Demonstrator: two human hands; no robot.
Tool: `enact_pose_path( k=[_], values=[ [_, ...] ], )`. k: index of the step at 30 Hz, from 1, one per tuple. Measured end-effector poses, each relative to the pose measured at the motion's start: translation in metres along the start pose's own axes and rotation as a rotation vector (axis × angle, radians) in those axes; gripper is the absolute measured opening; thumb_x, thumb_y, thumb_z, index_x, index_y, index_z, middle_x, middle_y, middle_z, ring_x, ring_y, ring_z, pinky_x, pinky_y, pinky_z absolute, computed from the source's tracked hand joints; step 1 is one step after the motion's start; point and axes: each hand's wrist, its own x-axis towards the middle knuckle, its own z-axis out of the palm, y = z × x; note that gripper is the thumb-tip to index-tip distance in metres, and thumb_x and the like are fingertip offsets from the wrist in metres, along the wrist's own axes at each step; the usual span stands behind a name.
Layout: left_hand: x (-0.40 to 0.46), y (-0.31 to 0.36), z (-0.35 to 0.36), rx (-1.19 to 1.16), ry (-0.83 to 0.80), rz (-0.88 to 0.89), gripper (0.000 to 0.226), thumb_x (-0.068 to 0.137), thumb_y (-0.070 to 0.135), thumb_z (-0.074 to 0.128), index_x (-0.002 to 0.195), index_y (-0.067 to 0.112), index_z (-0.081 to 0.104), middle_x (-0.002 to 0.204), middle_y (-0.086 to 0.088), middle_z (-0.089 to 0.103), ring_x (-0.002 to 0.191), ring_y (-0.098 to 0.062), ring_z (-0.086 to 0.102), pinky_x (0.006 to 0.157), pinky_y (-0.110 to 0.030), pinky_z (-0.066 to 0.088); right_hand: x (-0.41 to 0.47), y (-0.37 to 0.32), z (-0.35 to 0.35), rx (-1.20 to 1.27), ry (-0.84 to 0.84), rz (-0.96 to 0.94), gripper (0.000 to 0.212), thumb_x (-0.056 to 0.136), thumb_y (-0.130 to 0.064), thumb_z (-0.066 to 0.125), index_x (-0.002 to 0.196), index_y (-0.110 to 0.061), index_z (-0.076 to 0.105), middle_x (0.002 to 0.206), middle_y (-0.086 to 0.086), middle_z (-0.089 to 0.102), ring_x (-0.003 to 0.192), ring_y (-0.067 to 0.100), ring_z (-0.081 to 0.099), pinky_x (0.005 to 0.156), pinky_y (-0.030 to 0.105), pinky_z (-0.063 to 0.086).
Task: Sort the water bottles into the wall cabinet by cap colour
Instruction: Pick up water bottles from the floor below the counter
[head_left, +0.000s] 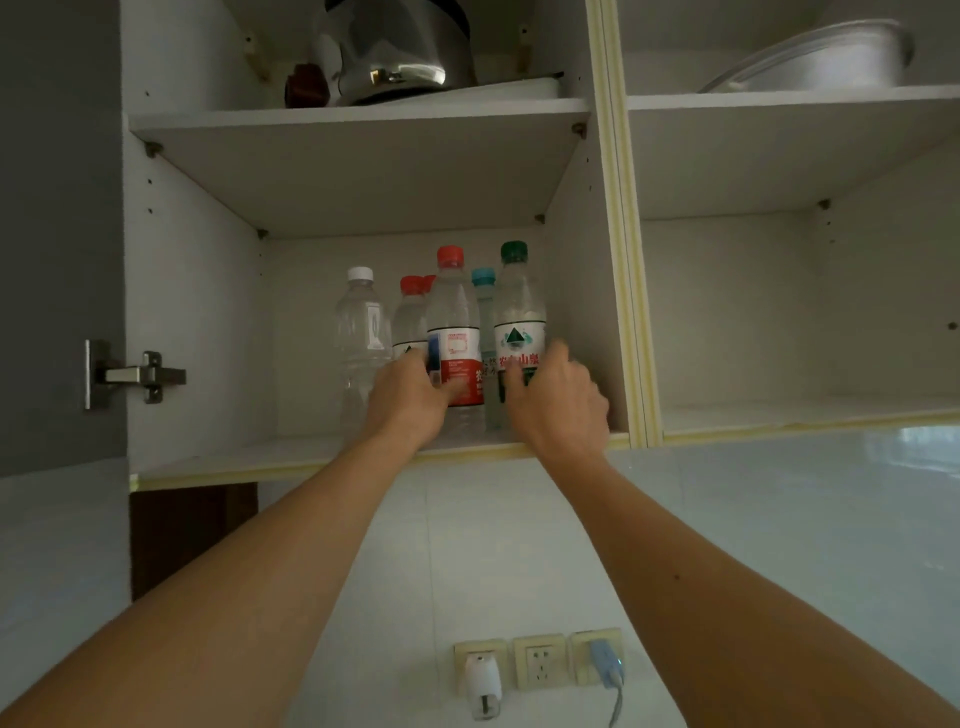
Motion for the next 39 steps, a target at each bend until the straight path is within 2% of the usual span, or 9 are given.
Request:
enact_pose_path(
  k=[3,6,10,15,19,24,32,37,39],
  values=[
    [-0.019,0.004,-0.023,-0.022,0.073,0.012,0.036,0.091,0.04,0.071,0.117,0.017,0.064,0.092,0.01,0.066,0.076,0.0,0.056,0.064,-0.019,0.041,-0.008,0.002,-0.003,0.134,0.13,-0.139,0.031,0.099,-0.041,0.054,0.119,-0.019,0.054,0.095,-0.009,0.051,0.078,0.01,0.051,0.058,0.02,0.027],
    [-0.047,0.007,-0.049,0.034,0.061,0.047,0.036,0.093,0.043,0.068,0.115,0.014,0.067,0.097,0.003,0.067,0.089,-0.012,0.063,0.08,-0.031,0.054,-0.016,0.009,-0.012,0.18,0.034,-0.203,0.03,0.097,-0.034,0.056,0.121,-0.016,0.053,0.111,-0.001,0.054,0.093,0.014,0.051,0.072,0.028,0.043],
    [-0.088,0.015,-0.084,0.076,0.053,0.111,0.032,0.096,0.044,0.062,0.103,0.014,0.07,0.093,0.001,0.07,0.084,-0.014,0.065,0.076,-0.029,0.052,-0.048,0.006,-0.039,0.24,-0.066,-0.268,0.031,0.096,-0.022,0.054,0.125,-0.01,0.052,0.125,0.007,0.052,0.109,0.019,0.047,0.092,0.036,0.048],
    [-0.139,0.029,-0.117,0.099,0.022,0.135,0.036,0.098,0.047,0.056,0.074,0.021,0.061,0.068,0.005,0.059,0.06,-0.008,0.054,0.058,-0.021,0.04,-0.128,0.002,-0.092,0.378,-0.189,-0.343,0.015,0.1,-0.024,0.049,0.093,-0.014,0.059,0.09,-0.004,0.056,0.087,0.016,0.05,0.076,0.03,0.043],
    [-0.191,0.031,-0.129,0.056,-0.051,0.11,0.047,0.101,0.047,0.053,0.068,0.014,0.059,0.057,0.0,0.048,0.046,-0.005,0.04,0.052,-0.024,0.035,-0.192,-0.005,-0.139,0.393,-0.303,-0.235,0.05,0.105,-0.024,0.043,0.06,-0.004,0.045,0.055,0.008,0.048,0.058,0.026,0.045,0.058,0.042,0.041],
    [-0.276,0.017,-0.135,0.006,-0.143,0.065,0.057,0.104,0.043,0.049,0.056,0.012,0.044,0.049,-0.001,0.036,0.04,-0.008,0.031,0.049,-0.025,0.031,-0.28,-0.017,-0.19,0.526,-0.452,0.04,0.061,0.105,-0.035,0.042,0.059,0.004,0.035,0.051,0.011,0.036,0.046,0.014,0.032,0.051,0.035,0.029],
    [-0.456,-0.062,-0.114,-0.055,-0.41,-0.256,0.059,0.107,0.038,0.042,0.07,-0.004,0.057,0.063,-0.013,0.05,0.057,-0.022,0.047,0.053,-0.032,0.033,-0.463,0.008,-0.23,0.446,-0.636,0.226,0.061,0.107,-0.028,0.046,0.053,-0.001,0.049,0.049,0.01,0.049,0.045,0.014,0.046,0.055,0.035,0.037],
    [-0.581,-0.116,-0.103,-0.041,-0.639,-0.469,0.053,0.108,0.043,0.037,0.066,0.015,0.053,0.063,-0.005,0.052,0.056,-0.017,0.048,0.057,-0.033,0.038,-0.578,0.052,-0.254,0.332,-0.862,0.3,0.047,0.106,-0.027,0.047,0.066,-0.006,0.061,0.052,-0.005,0.054,0.049,0.008,0.05,0.055,0.036,0.04],
    [-0.625,-0.134,-0.099,-0.047,-0.714,-0.559,0.054,0.107,0.046,0.035,0.068,0.016,0.056,0.062,-0.004,0.052,0.055,-0.016,0.048,0.057,-0.033,0.038,-0.617,0.072,-0.256,0.301,-0.973,0.341,0.044,0.106,-0.028,0.047,0.074,-0.002,0.062,0.057,0.004,0.056,0.051,0.016,0.051,0.055,0.038,0.041]
  ],
)
